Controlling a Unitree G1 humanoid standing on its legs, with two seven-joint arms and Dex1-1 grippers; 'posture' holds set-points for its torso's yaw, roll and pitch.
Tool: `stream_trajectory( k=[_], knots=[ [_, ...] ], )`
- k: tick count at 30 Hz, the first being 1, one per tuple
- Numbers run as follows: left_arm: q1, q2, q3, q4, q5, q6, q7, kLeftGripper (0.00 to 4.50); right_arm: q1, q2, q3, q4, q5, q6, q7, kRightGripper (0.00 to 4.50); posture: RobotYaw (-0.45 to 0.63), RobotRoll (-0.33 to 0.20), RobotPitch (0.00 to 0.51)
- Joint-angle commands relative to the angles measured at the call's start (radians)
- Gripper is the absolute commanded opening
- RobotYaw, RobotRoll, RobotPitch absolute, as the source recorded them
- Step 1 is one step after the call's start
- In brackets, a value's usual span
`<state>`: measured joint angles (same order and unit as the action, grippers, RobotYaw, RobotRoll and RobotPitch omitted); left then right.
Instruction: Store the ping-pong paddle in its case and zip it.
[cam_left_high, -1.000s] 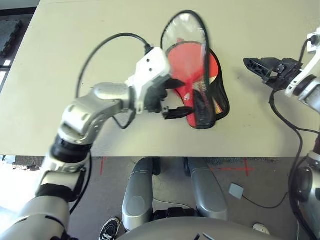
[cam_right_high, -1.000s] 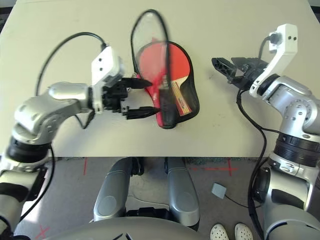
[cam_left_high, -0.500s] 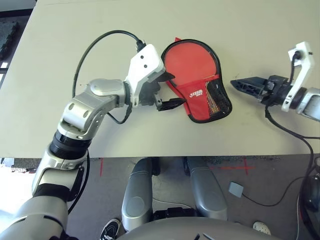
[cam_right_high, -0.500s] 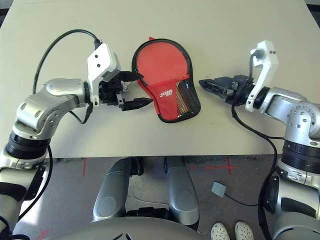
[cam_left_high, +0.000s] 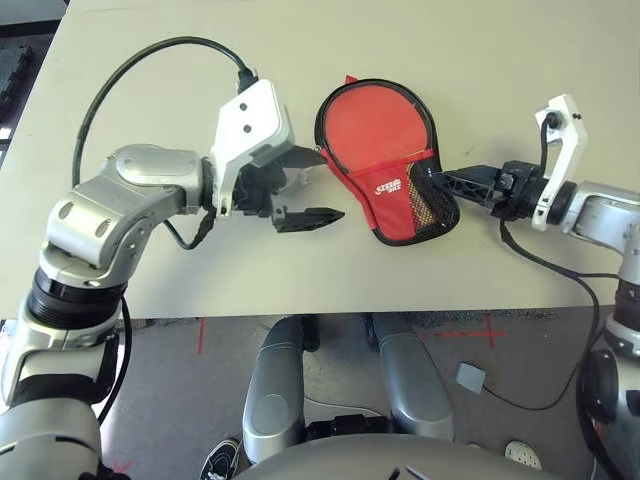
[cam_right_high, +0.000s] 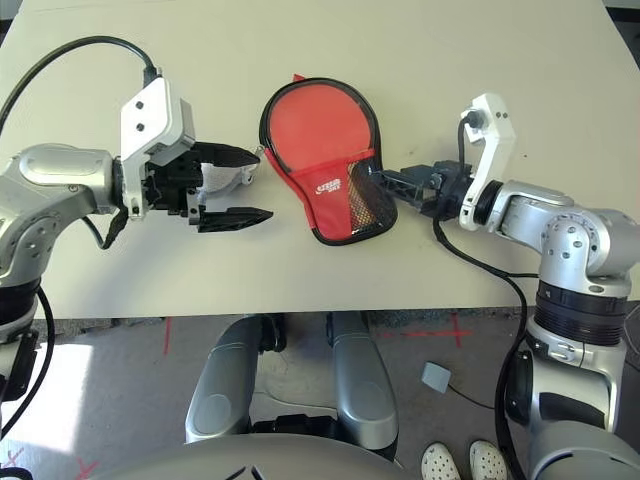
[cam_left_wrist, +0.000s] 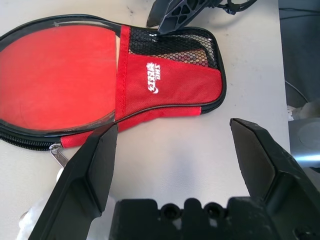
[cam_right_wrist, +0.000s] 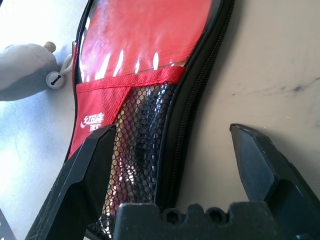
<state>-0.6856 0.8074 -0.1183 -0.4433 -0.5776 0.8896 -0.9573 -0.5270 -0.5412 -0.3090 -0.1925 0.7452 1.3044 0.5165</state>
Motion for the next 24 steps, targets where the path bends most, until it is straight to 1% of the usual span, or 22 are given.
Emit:
stream_trajectory(
  k=[1,5,8,9,10,11,17,19,24],
  knots=[
    [0.007,0.012,0.007,-0.028,-0.014,0.007,-0.009,4.50,0.027,0.030,0.062,0.001,0.035,0.084,0.001,4.49,0.03,0.000,0.358],
    [0.006,0.010,0.007,-0.030,-0.014,0.006,-0.003,4.50,0.021,0.041,0.070,-0.012,0.047,0.129,0.000,4.49,0.03,0.000,0.357],
    [0.007,0.011,0.010,-0.032,-0.015,0.008,0.000,4.50,0.018,0.030,0.079,-0.011,0.048,0.169,0.001,3.94,0.04,0.000,0.356],
    [0.007,0.011,0.011,-0.032,-0.015,0.008,0.001,4.50,0.020,0.023,0.083,-0.009,0.047,0.175,0.004,3.66,0.04,0.000,0.356],
    [0.008,0.011,0.011,-0.032,-0.015,0.009,0.002,4.50,0.023,0.013,0.087,-0.006,0.045,0.179,0.009,3.23,0.04,0.000,0.356],
    [0.009,0.011,0.013,-0.033,-0.016,0.009,0.003,4.50,0.026,0.001,0.091,-0.004,0.044,0.183,0.015,2.96,0.04,0.000,0.356],
    [0.011,0.008,0.015,-0.028,-0.015,0.006,0.010,4.50,0.005,-0.064,0.087,0.032,0.033,0.211,0.027,0.67,0.03,0.000,0.354],
    [0.011,0.004,0.015,-0.026,-0.015,0.003,0.011,4.50,-0.002,-0.078,0.082,0.045,0.028,0.214,0.031,0.02,0.03,0.000,0.354],
    [0.008,-0.008,0.004,-0.010,-0.006,-0.015,0.011,4.50,-0.004,-0.117,0.065,0.061,0.026,0.219,0.045,0.02,0.01,0.000,0.353]
  ],
)
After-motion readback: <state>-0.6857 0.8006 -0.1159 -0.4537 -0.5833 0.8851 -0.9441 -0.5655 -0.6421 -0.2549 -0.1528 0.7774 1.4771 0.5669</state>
